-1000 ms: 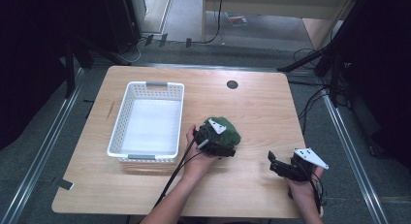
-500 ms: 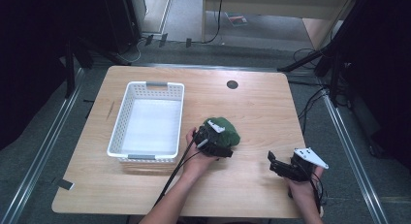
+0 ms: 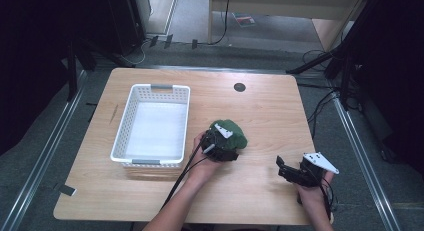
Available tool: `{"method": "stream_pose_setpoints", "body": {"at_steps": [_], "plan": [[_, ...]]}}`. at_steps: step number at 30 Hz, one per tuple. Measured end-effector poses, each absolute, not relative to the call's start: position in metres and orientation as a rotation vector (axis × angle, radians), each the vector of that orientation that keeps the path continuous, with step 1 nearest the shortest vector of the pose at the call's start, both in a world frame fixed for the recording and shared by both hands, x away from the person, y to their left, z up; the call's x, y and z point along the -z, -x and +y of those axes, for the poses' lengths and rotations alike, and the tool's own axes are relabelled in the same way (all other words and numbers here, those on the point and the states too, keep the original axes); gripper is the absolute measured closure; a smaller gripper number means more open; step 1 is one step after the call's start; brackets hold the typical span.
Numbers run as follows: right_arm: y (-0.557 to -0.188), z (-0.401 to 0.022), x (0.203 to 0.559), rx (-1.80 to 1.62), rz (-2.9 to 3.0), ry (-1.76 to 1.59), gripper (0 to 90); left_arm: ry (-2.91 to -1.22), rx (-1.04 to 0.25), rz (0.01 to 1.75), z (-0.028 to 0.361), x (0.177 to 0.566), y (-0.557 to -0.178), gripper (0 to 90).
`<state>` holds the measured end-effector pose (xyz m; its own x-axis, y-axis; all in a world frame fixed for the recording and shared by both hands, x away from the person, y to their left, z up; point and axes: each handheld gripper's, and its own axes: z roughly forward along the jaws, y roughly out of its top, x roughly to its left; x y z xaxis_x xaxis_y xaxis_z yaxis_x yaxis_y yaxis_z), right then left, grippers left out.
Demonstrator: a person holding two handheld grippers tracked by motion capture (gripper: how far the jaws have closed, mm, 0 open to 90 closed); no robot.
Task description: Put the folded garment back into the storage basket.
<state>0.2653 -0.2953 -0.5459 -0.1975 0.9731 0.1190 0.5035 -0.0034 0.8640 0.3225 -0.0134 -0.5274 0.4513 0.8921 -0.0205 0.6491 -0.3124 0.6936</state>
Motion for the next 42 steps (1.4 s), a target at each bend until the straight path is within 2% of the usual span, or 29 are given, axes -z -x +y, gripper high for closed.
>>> {"method": "stream_pose_setpoints", "body": {"at_steps": [11,27,42], "plan": [[-0.265,-0.295,0.546,-1.129,1.742,-1.525,0.0,-1.988,-0.485,1.226,-0.002,0.499,-0.308,22.9],[-0.266,-0.295,0.546,-1.122,1.743,-1.523,0.0,-1.894,-0.502,1.193,0.04,0.455,-0.291,23.0],[-0.266,-0.295,0.546,-1.122,1.74,-1.525,0.0,-1.838,-0.575,1.187,0.078,0.434,-0.283,23.0]]}}
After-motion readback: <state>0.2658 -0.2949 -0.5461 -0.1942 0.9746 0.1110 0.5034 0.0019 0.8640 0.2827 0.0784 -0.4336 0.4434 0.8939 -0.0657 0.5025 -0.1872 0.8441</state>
